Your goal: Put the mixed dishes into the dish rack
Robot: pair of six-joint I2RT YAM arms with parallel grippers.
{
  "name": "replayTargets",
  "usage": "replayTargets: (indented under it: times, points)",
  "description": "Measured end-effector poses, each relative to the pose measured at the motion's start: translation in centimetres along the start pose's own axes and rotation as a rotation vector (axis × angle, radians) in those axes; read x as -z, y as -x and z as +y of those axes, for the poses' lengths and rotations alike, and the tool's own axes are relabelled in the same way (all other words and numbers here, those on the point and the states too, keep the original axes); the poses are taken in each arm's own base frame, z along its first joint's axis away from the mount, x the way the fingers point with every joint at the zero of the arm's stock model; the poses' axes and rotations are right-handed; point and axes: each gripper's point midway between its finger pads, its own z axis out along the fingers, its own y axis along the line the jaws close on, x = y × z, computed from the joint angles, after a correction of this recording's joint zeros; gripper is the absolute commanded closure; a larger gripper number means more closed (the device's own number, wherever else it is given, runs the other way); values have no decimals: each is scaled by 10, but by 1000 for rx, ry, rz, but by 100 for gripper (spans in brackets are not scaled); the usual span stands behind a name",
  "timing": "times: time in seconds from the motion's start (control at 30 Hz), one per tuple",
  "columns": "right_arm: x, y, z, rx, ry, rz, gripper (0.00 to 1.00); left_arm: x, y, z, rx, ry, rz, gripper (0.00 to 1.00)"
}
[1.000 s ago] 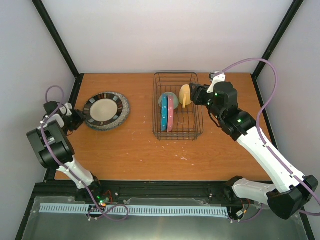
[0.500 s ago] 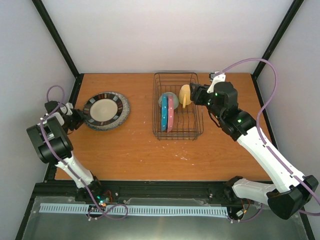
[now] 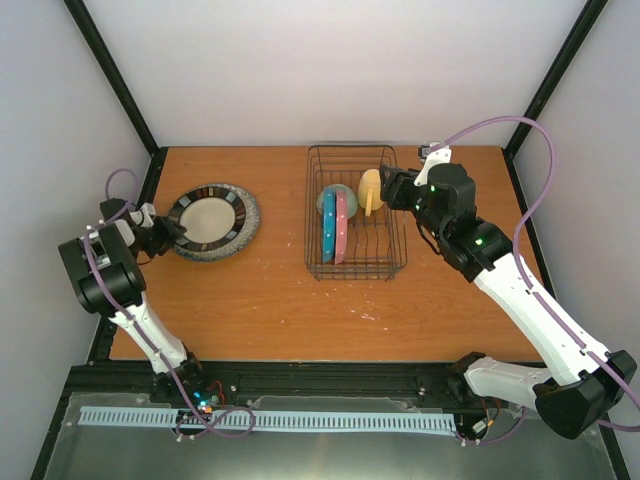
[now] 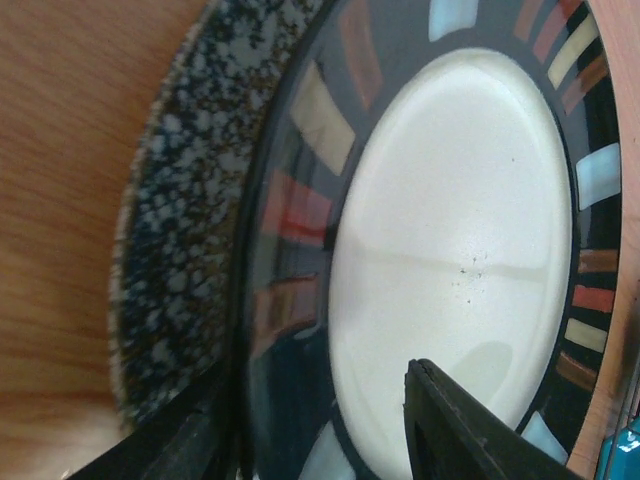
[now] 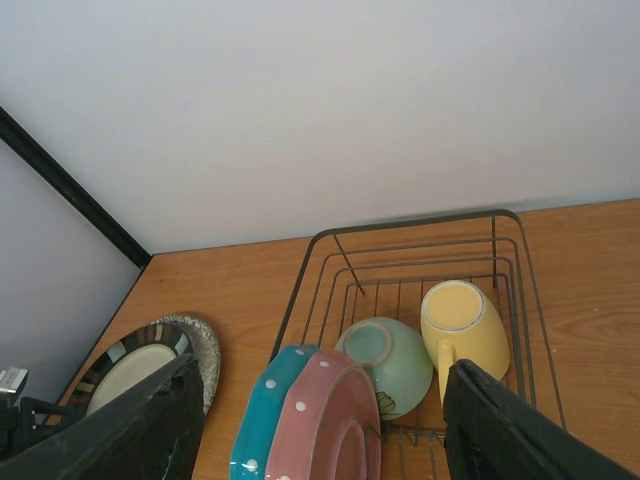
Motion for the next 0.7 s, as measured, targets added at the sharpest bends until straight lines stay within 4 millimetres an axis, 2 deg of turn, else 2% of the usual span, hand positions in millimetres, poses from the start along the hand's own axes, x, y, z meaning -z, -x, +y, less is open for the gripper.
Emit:
replayTargets:
  times: [0.13, 0.27, 0.43, 0.63, 0.7]
  points:
    - [0, 1, -1, 3, -3, -3, 35, -8, -2, -5, -16, -5, 15, 56]
    - [0, 2, -2, 6, -5, -6, 35, -14, 0, -8, -20, -10, 20, 63]
    - [0, 3, -4, 7, -10, -8, 35, -22, 2, -10, -31, -23, 23, 75]
    - [0, 3, -4, 7, -10, -8, 35, -27, 1, -18, -17, -77, 32, 98]
    - [-1, 3, -5, 7, -11, -9, 35, -26, 2, -26, -17, -112, 37, 99]
